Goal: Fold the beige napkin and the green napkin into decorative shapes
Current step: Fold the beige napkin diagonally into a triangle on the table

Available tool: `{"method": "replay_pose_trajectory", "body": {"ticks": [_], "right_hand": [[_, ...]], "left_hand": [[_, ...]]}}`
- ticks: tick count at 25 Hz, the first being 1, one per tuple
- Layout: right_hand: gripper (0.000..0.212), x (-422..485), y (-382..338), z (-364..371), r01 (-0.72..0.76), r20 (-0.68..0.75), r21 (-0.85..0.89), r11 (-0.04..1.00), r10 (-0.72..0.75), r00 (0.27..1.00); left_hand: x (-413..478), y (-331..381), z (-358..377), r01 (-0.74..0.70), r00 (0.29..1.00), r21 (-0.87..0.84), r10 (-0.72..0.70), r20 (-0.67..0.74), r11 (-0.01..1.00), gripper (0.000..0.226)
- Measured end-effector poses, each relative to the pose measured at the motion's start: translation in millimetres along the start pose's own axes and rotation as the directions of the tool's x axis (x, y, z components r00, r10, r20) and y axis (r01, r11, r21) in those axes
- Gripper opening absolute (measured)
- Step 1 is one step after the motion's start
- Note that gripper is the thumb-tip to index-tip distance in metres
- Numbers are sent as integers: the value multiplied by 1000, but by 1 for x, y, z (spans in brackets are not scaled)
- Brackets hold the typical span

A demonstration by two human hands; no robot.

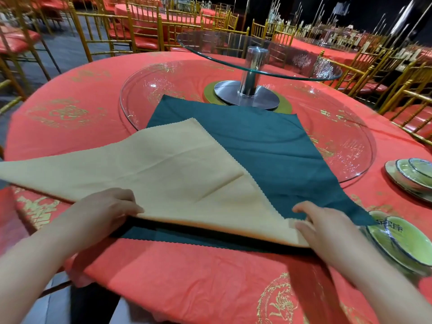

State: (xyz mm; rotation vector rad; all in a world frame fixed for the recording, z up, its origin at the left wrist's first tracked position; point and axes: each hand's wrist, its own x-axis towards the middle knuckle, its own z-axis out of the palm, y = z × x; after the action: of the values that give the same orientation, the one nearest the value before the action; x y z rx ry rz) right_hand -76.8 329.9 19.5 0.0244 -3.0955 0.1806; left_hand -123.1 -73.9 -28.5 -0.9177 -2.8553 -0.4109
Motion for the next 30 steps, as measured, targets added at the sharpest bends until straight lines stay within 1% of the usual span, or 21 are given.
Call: {"method": "replay_pose_trajectory", "body": {"ticks": [1,2,3,4,6,8,9,11,12,13,15,18,20,23,24,25,26,28,30], "right_hand": [[28,-11,-6,6,67,-47,-23,997,-68,997],[32,-22,-8,12,114,-99,-20,993,-115,988],[38,-31,-7,19,144,-149,-16,989,-145,978],[42,-40,-4,26,148,-178,-16,989,-148,973],[44,-52,3,38,108,-243,-49,993,-116,963],[40,-57,6,45,65,-335,-55,996,-80,939],[35,-58,8,47,59,-375,-57,997,-76,924],[22,-63,12,47,69,-412,-27,997,-74,908],[17,-65,14,47,59,-420,7,998,-50,906],[16,-68,14,45,20,-402,65,998,8,915],[27,-72,13,43,-62,-329,184,981,120,937],[44,-73,16,46,-28,-239,214,976,80,968],[42,-73,21,43,-29,-186,261,965,79,979],[25,-77,26,37,-40,-90,439,898,88,992],[25,-79,28,36,-44,-73,468,883,88,993],[19,-81,29,37,-65,-58,465,883,103,993],[17,-84,34,41,-78,-75,459,885,126,989],[29,-91,42,46,-133,-118,420,898,199,973],[29,-96,40,45,-182,-133,419,890,258,957]], "left_hand": [[-5,3,-3,38,998,-38,-37,50,999,31],[-6,8,-5,48,997,-61,-45,57,997,24],[-4,17,-7,54,997,-87,-50,54,995,27],[2,26,-5,25,1000,-118,-23,18,993,34],[22,42,2,-37,999,-109,38,9,993,55],[42,58,16,-65,992,-47,69,102,997,79],[48,66,23,-62,983,-4,62,173,998,82],[53,78,36,-64,967,58,48,251,996,75],[54,83,40,-47,967,66,29,254,997,72],[53,86,42,-23,969,71,4,248,997,71],[52,87,43,9,970,94,-32,240,996,70],[54,89,38,2,962,101,-29,272,995,69],[54,91,34,-8,953,90,-20,304,996,69],[51,94,32,4,938,85,-33,346,996,69],[51,95,31,4,938,89,-35,345,996,69],[51,94,31,-2,938,92,-30,345,996,69],[52,95,31,-8,938,93,-25,347,996,70],[57,98,32,-26,935,104,-12,354,994,71],[61,102,34,-33,938,116,-10,347,993,71]]}}
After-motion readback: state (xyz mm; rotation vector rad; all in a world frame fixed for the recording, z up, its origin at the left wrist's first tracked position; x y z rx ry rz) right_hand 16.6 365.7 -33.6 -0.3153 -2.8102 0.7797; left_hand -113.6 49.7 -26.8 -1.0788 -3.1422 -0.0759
